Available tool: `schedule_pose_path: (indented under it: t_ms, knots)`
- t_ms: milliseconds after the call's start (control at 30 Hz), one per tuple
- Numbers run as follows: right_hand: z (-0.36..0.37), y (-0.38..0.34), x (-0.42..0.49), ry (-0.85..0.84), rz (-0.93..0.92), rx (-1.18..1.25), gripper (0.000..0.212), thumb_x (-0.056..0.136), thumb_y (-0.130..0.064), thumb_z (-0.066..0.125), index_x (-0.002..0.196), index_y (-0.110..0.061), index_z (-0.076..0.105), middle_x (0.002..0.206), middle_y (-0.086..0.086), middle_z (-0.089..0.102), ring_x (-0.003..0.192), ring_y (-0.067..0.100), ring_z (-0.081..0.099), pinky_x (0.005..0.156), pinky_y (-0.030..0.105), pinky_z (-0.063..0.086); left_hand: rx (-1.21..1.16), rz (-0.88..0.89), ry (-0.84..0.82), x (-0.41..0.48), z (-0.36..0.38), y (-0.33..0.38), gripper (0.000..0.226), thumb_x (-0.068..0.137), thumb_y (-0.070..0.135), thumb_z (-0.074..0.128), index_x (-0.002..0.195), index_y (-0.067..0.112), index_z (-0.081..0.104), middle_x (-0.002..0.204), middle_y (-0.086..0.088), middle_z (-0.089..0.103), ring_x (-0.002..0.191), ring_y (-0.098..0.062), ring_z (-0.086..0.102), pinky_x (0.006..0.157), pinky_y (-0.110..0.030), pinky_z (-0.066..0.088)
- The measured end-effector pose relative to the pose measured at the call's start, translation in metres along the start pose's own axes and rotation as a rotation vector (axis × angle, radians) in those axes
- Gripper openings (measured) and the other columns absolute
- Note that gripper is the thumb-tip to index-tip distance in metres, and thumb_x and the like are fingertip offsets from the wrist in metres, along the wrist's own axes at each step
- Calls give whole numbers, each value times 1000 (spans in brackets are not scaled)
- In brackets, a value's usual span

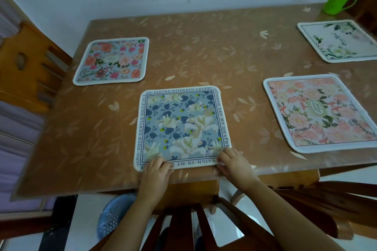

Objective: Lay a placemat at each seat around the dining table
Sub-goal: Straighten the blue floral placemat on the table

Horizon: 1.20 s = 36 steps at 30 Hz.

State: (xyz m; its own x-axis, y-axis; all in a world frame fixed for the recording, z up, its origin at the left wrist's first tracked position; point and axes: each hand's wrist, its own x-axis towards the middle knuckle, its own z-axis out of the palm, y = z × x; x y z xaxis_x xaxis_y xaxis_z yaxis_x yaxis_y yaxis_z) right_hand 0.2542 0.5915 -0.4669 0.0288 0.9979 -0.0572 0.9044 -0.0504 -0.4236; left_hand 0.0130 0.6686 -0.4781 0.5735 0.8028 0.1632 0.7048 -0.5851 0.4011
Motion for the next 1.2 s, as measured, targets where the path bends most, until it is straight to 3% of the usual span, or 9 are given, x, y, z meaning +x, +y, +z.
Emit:
schedule_pose_path:
  t_ms: [200, 267, 333, 367, 433, 567, 733, 1200]
  knots:
    - [5, 4, -2, 5, 37, -2, 19, 89, -22, 53, 98, -5, 56, 111, 12, 54, 100, 29, 48, 75, 42, 50, 2, -85, 39, -7, -4, -12, 15, 65, -3, 77, 75, 2, 66, 75, -12, 61, 70, -32, 60, 59, -47, 52]
    - [4, 1, -2, 34, 23, 11, 15, 85, -16, 59, 91, -3, 58, 104, 16, 58, 94, 33, 52, 69, 45, 52, 9, -79, 58, -8, -4, -10, 4, 76, 6, 63, 74, 3, 65, 74, -12, 61, 69, -32, 59, 61, -44, 51]
    - [5, 1, -2, 61, 11, 28, 13, 79, -12, 65, 85, -3, 58, 98, 17, 60, 88, 34, 54, 64, 44, 52, 7, -81, 50, -7, -3, -8, 13, 79, 10, 55, 74, 3, 65, 74, -11, 61, 69, -31, 59, 62, -42, 50]
    - [5, 1, -1, 65, 19, 36, 11, 79, -11, 64, 85, -3, 58, 98, 16, 60, 89, 33, 53, 65, 43, 51, 3, -85, 50, -6, -3, -9, 5, 77, 4, 61, 74, 4, 65, 74, -11, 60, 70, -31, 58, 62, -42, 50]
    - [6, 3, 2, 73, 36, 43, 6, 83, -9, 60, 86, -5, 58, 101, 14, 59, 92, 32, 51, 68, 41, 47, -6, -105, 43, -2, -4, -8, 15, 68, -8, 72, 73, 4, 64, 74, -11, 60, 71, -30, 58, 63, -41, 48]
    - [8, 5, 4, 72, 52, 63, 5, 84, -9, 58, 85, -5, 57, 100, 14, 59, 92, 30, 50, 69, 38, 45, -15, -104, 6, 1, -6, -9, 20, 64, -3, 77, 72, 7, 62, 77, -8, 60, 73, -28, 57, 63, -42, 48]
    - [8, 6, 4, 54, 79, 96, 4, 86, -10, 56, 86, -6, 58, 102, 11, 57, 96, 27, 48, 75, 38, 46, -27, -146, 2, 0, -5, -9, 20, 65, 0, 78, 73, 8, 61, 78, -7, 61, 75, -29, 58, 66, -41, 46]
    - [10, 7, 3, 40, 79, 85, 10, 81, -15, 61, 87, -7, 57, 104, 12, 56, 94, 29, 46, 71, 42, 46, -47, -190, -10, 0, -4, -6, 18, 67, -3, 74, 70, 8, 60, 77, -7, 60, 77, -29, 56, 68, -41, 44]
